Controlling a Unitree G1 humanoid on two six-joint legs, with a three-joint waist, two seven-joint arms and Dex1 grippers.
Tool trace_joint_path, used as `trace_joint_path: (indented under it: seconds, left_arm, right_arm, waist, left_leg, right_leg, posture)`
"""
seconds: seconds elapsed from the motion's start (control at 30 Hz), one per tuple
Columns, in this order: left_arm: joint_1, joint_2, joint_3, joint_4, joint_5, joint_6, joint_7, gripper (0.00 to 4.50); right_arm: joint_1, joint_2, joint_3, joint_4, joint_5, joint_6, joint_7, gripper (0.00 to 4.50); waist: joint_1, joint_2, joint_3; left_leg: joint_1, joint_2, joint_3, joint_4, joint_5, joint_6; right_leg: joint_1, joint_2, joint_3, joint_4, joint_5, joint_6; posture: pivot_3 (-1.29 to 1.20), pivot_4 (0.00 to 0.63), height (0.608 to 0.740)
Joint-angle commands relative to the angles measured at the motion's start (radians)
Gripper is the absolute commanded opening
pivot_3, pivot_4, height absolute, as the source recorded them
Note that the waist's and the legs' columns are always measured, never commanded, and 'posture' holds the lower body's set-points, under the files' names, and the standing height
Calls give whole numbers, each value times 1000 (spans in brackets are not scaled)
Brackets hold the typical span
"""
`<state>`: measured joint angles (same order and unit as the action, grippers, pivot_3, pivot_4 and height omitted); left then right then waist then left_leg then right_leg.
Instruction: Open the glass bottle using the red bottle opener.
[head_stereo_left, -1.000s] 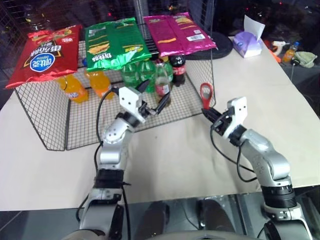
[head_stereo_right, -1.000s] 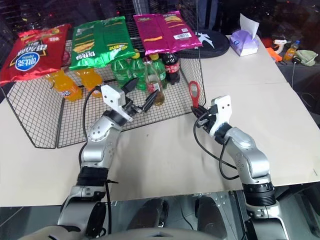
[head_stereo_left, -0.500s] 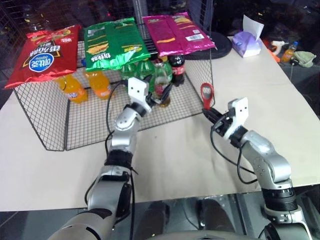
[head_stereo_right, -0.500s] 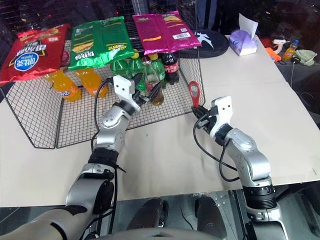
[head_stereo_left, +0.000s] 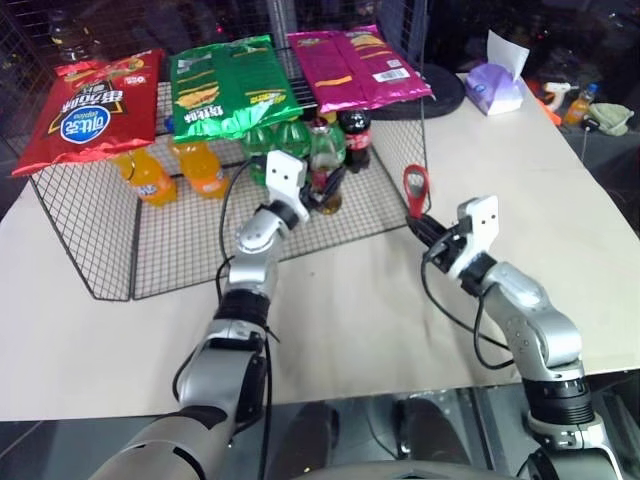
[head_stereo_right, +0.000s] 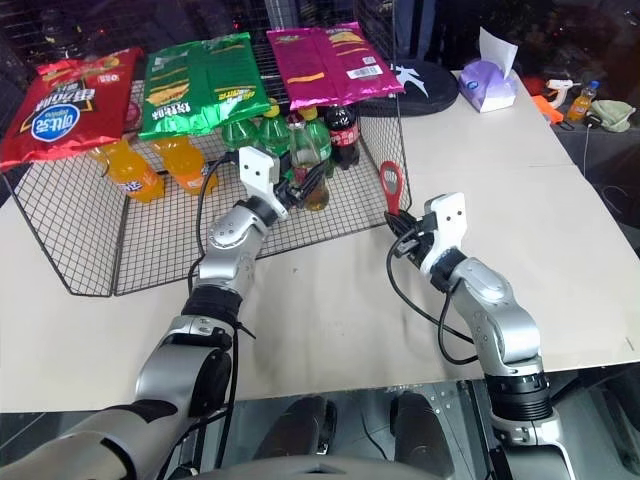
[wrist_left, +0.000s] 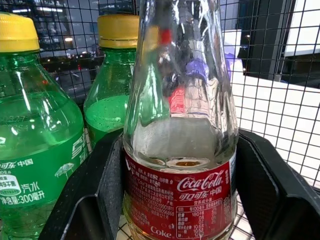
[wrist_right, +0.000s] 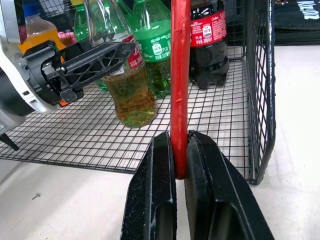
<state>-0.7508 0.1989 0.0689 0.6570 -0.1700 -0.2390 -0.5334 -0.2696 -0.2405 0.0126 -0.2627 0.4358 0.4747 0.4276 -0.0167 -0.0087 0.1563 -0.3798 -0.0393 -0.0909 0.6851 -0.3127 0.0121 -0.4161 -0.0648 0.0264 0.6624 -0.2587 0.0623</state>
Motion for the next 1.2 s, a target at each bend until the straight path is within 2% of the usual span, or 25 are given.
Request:
trace_joint_path:
  seconds: [0.03,0.13,0.33,0.47,0.57,0.7,0.87,1.2]
  left_arm:
    - [21,7,-9,-84,-15,27,-30,2477]
    - [80,10,-16,-216,-58,81,-80,2477]
    - [288,89,-55,-680,-137,305,-135,2477]
    - [392,131,-47,-863,-197,402,-144,2477]
    - [451,130,-28,-913,-242,428,-139,2477]
    - [543,156,-37,-957,-211,400,-146,2477]
    - [597,145,-46,-957,-187,362,-123,2477]
    - [609,129,-70,-933,-148,312,-99,2477]
  right_arm:
    - [-14,7,-19,-49,21,-9,-2,0]
    - [-14,3,-20,-50,20,-10,5,0]
    - [-22,-9,-30,-46,11,-32,16,0]
    - [-25,-9,-43,-47,24,-38,22,0]
    - [-23,-8,-43,-41,20,-49,28,0]
    - [-30,-7,-35,-27,14,-55,38,0]
    - [-35,-8,-37,-25,16,-56,42,0]
    - [-62,-3,-26,12,7,-77,67,0]
  waist:
    - [0,0,0]
    - [-2,0,0]
    - [-9,0,0]
    - [-14,0,0]
    - [-15,0,0]
    - [-19,1,0]
    - [-17,1,0]
    - [-17,1,0]
  left_leg:
    - [0,0,0,0,0,0]
    - [0,0,0,0,0,0]
    - [-1,3,0,0,0,0]
    - [-1,4,0,0,0,0]
    - [-1,4,1,0,0,0]
    - [0,4,1,0,0,0]
    - [0,4,1,0,0,0]
    - [0,4,1,0,0,0]
  right_leg:
    - [0,0,0,0,0,0]
    - [0,0,0,0,0,0]
    - [-1,-1,1,0,0,0]
    - [-1,0,1,1,0,0]
    - [-1,0,1,1,0,0]
    - [-1,0,2,1,0,0]
    - [-1,0,2,1,0,0]
    - [-1,0,2,1,0,0]
  posture:
    - [0,150,740]
    - [0,150,740]
    - [0,150,740]
    - [0,150,740]
    - [0,150,740]
    - [0,150,740]
    - [0,150,740]
    - [0,150,740]
